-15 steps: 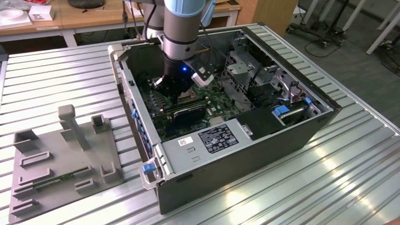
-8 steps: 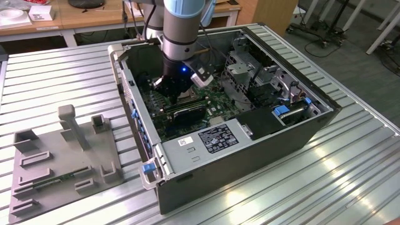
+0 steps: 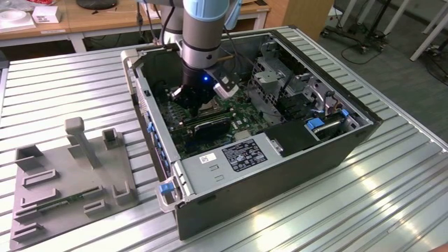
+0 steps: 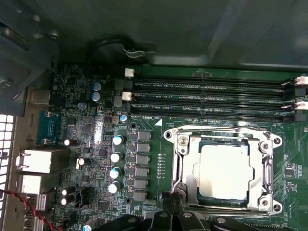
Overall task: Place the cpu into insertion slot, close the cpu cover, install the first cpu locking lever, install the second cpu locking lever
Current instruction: 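Install the second cpu locking lever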
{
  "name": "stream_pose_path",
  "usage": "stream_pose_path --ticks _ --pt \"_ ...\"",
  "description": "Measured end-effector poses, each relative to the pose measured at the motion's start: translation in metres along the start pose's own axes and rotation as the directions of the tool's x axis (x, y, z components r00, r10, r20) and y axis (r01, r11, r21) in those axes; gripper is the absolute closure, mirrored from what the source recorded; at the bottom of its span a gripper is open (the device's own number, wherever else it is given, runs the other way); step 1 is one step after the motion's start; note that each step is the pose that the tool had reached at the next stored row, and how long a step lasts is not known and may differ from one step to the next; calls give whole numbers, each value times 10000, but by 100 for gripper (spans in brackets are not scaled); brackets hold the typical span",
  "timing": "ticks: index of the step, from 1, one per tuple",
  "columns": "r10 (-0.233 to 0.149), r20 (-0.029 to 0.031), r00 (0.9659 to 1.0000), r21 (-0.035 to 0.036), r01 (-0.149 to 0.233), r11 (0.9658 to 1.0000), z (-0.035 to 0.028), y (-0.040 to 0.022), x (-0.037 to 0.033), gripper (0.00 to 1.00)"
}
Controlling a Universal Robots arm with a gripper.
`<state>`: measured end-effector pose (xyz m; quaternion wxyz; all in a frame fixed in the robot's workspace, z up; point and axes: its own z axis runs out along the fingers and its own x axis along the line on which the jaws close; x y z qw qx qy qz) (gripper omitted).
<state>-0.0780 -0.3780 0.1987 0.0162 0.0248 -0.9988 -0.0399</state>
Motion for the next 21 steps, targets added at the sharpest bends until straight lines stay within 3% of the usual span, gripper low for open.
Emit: stream_pose_path --ticks 21 --pt "0 3 10000 0 0 10000 18 -13 31 89"
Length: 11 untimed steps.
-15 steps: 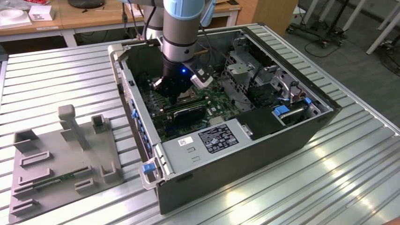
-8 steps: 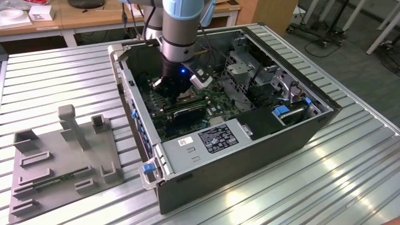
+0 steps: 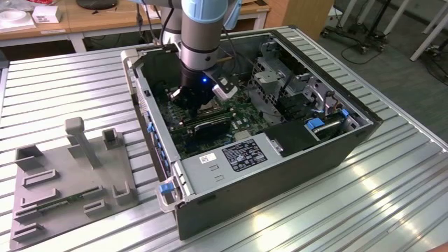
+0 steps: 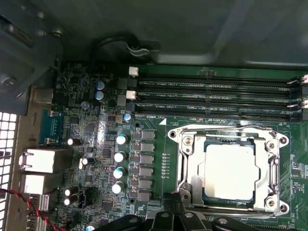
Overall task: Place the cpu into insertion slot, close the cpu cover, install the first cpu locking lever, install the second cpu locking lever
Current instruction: 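Install the second cpu locking lever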
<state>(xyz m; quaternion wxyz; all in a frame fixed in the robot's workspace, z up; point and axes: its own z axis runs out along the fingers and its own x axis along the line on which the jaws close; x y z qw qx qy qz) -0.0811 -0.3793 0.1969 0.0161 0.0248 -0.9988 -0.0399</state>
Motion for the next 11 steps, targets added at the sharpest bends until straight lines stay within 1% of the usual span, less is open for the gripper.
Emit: stream_pose_path --ticks 4,11 --pt "0 -1 10000 3 0 10000 1 -7 0 89" --pt "0 -1 10000 29 0 10000 1 -14 1 89"
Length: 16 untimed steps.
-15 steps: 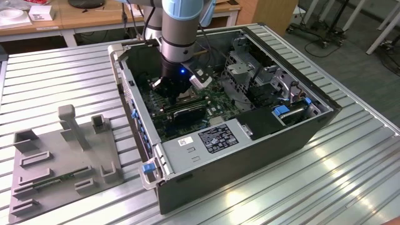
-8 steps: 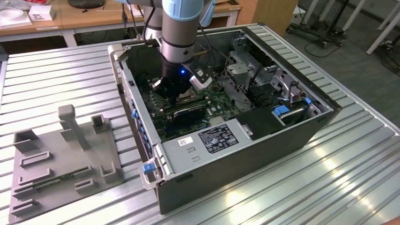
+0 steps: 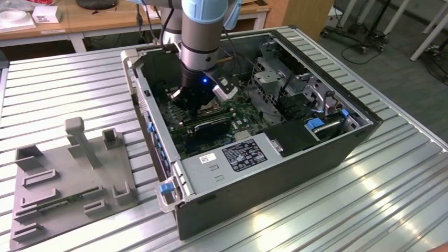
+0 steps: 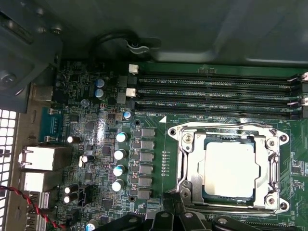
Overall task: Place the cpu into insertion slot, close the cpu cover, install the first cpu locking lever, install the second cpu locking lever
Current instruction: 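Install the second cpu locking lever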
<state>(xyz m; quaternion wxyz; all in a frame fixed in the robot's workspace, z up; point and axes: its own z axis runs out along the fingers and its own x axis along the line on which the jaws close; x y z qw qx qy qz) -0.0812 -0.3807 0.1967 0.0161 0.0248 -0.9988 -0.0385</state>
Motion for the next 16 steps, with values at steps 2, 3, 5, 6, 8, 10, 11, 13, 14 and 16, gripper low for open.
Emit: stream_pose_path --ticks 2,3,5,6,8,10,11,13,14,16 --pt "0 3 10000 0 0 10000 1 0 7 89" --pt "-1 5 10000 0 1 10000 2 0 12 89" --pt "0 11 10000 0 0 10000 4 1 26 89" --pt "0 12 10000 0 0 10000 5 1 30 89" --pt "-1 16 10000 2 1 10000 8 1 36 89" --pt "0 14 10000 12 0 10000 11 1 42 89" --pt "0 15 10000 24 0 10000 12 1 44 89" --pt "0 15 10000 46 -1 10000 15 1 49 89" --pt "0 16 10000 46 0 10000 15 1 51 89" --pt "-1 17 10000 45 1 10000 15 1 51 89"
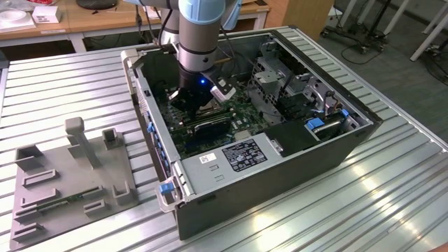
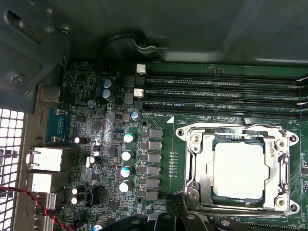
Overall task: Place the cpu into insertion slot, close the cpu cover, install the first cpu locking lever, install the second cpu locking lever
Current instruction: 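Install the second cpu locking lever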
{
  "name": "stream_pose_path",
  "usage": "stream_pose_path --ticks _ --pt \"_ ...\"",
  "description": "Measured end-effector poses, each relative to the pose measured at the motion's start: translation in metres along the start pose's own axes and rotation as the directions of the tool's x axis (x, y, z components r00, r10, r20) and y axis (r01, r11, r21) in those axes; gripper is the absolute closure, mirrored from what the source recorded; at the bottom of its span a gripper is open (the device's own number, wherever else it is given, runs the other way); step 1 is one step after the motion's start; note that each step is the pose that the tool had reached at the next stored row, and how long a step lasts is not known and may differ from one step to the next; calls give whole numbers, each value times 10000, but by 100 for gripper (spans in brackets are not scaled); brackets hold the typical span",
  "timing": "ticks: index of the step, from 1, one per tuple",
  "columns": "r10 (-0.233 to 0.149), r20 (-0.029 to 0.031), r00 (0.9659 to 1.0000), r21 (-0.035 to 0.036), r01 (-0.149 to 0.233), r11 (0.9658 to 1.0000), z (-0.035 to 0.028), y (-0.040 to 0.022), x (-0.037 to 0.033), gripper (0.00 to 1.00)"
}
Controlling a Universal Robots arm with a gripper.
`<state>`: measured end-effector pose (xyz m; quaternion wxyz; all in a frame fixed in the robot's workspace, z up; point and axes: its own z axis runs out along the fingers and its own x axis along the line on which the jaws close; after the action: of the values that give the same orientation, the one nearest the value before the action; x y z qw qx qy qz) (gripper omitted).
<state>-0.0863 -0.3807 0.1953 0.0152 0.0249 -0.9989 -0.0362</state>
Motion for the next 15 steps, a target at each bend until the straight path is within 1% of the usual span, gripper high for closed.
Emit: stream_pose_path --ticks 5,10,15 --pt "1 4 10000 -5 -1 10000 -17 2 1 89" --pt "2 1 10000 0 -2 10000 -55 4 2 89" --pt "2 1 10000 -1 -2 10000 -108 8 4 89"
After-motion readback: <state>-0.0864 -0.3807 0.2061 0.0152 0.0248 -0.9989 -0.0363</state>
